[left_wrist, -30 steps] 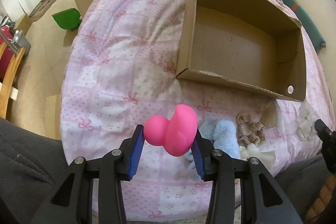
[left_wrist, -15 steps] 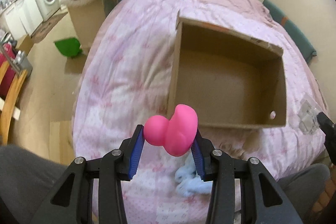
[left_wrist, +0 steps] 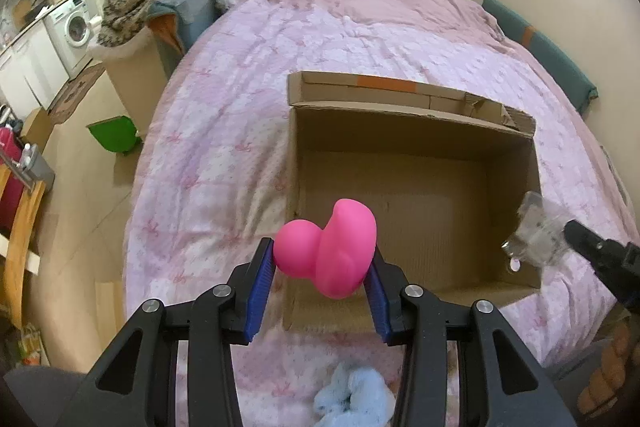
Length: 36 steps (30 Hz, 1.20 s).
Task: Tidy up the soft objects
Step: 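Carry the duck into the box with the left gripper while the right gripper carries the bag in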
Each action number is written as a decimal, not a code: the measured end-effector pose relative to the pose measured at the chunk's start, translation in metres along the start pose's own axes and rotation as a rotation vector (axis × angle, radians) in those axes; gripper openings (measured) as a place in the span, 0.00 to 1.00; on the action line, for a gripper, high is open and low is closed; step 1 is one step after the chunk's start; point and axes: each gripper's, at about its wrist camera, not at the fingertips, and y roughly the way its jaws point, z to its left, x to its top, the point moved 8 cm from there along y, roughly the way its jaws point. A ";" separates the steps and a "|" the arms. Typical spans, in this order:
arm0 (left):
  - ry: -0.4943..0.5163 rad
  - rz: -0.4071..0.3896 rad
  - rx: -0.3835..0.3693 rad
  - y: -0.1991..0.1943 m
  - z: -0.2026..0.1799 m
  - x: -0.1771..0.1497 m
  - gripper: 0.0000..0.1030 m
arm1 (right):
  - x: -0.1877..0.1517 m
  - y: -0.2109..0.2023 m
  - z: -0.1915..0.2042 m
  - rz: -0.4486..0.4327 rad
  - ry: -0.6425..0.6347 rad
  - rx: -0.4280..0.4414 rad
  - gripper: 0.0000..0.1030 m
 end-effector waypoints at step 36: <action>0.068 0.036 -0.032 0.071 -0.030 -0.020 0.38 | -0.032 0.060 -0.032 0.126 -0.070 -0.155 0.04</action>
